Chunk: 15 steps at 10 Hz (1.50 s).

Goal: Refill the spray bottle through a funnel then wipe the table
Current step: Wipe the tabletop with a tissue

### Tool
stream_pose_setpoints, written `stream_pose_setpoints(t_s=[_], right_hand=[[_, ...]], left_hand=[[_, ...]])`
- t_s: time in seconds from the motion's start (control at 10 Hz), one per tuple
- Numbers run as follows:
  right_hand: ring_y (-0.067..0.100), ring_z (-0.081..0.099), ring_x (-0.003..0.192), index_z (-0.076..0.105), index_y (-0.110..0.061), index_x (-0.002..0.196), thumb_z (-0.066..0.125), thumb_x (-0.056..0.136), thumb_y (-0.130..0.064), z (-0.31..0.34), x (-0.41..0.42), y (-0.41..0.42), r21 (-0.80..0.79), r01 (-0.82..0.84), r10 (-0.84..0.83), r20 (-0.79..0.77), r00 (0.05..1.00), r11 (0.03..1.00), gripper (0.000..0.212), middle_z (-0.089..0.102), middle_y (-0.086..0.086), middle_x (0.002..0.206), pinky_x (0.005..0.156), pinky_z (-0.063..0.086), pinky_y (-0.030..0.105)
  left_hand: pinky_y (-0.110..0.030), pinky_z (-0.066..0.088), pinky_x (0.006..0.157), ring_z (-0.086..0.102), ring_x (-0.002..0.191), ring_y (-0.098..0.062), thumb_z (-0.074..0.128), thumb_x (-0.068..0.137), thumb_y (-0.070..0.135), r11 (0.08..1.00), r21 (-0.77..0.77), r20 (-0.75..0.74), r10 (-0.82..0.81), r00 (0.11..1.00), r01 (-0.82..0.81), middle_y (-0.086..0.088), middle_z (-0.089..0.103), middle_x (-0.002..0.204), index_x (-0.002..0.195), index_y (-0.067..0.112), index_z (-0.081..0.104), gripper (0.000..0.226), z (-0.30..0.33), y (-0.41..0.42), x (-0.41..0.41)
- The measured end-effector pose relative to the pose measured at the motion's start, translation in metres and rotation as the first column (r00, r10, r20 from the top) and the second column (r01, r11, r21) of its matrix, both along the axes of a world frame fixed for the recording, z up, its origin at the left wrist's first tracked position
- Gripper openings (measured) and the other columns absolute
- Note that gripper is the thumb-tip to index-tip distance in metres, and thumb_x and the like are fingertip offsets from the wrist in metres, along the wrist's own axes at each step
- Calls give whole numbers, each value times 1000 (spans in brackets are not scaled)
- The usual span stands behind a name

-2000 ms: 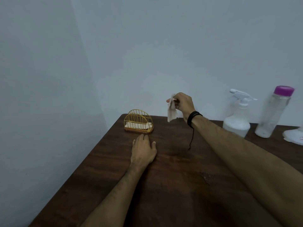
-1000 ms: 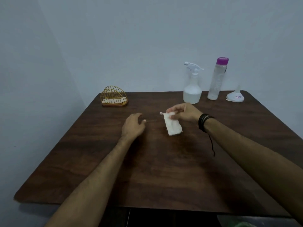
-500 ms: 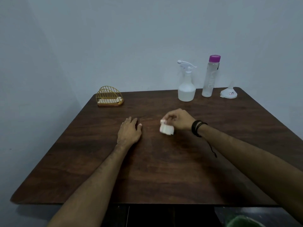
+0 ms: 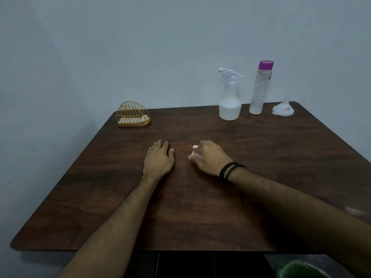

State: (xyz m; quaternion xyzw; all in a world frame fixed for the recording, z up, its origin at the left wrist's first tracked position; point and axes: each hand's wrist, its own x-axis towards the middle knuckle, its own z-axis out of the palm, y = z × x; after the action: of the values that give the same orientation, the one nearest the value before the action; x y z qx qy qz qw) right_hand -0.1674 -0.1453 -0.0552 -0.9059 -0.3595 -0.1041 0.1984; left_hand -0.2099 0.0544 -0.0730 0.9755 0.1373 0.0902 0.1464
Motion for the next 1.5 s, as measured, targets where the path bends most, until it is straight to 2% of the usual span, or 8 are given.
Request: stream_pose_setpoints(t_s=[0.1, 0.3, 0.7, 0.9, 1.0, 1.1, 1.3, 1.5], right_hand=[[20, 55, 95, 71, -14, 107, 50, 100, -30, -4, -12, -2, -53, -115, 116, 8, 993, 992, 27, 59, 5, 99, 80, 47, 33], [28, 58, 104, 73, -9, 107, 56, 96, -12, 2, 75, -22, -90, 231, -228, 45, 973, 969, 20, 62, 10, 108, 88, 51, 38], [23, 61, 101, 74, -16, 106, 57, 92, -7, 3, -20, 30, 16, -140, 141, -42, 989, 990, 24, 67, 4, 107, 88, 50, 33], [12, 60, 100, 76, -20, 98, 65, 89, -10, 19, 42, -2, 215, 331, -199, -472, 859, 919, 17, 70, -1, 112, 89, 50, 24], [15, 62, 96, 73, -23, 83, 71, 85, -12, 15, 59, -28, 127, 422, -380, -261, 887, 898, 12, 69, 1, 102, 78, 48, 25], [21, 62, 96, 78, -15, 99, 67, 87, -7, 6, 55, -29, 57, 221, -216, -81, 973, 974, 18, 65, 6, 104, 81, 52, 31], [18, 56, 89, 73, -16, 107, 50, 98, -36, -3, -4, -4, 10, -21, 21, 8, 1000, 1000, 32, 57, 3, 97, 75, 48, 32], [18, 51, 89, 70, -18, 119, 53, 101, -25, -4, 1, -9, -30, -89, 90, 26, 996, 996, 25, 57, 4, 97, 74, 44, 30]], left_hand=[[-42, 17, 122, 21, 151, -28, 33, 105, 39, 1000, 21, -10, -8, 1000, 9, -15, 27, 161, 153, 12, 35, 56, -1, 0, 0], [-42, 15, 123, 19, 151, -28, 29, 106, 39, 999, 36, -30, -16, 999, 17, -14, 24, 162, 155, 12, 31, 56, 1, -1, -2], [-42, 18, 121, 22, 150, -30, 31, 105, 32, 999, 30, -11, -17, 1000, 18, -16, 28, 161, 153, 11, 35, 52, -2, 1, 0], [-40, 15, 123, 19, 151, -26, 29, 106, 36, 1000, 30, -28, -3, 1000, 4, -13, 25, 163, 154, 13, 32, 54, 2, -1, -2], [-41, 15, 123, 19, 151, -27, 29, 106, 37, 999, 32, -27, -4, 1000, 5, -13, 25, 163, 154, 12, 32, 54, 1, -2, -1], [-41, 15, 123, 19, 151, -27, 29, 106, 37, 999, 34, -27, 1, 1000, 0, -13, 24, 163, 154, 12, 32, 54, 2, -2, -2], [-42, 17, 123, 20, 151, -28, 29, 106, 36, 999, 50, -21, 1, 1000, 0, -15, 25, 162, 154, 11, 33, 54, 0, -3, -1], [-40, 15, 123, 18, 152, -27, 28, 106, 38, 999, 46, -31, -7, 999, 9, -14, 23, 163, 155, 13, 30, 55, -2, 0, -2]])
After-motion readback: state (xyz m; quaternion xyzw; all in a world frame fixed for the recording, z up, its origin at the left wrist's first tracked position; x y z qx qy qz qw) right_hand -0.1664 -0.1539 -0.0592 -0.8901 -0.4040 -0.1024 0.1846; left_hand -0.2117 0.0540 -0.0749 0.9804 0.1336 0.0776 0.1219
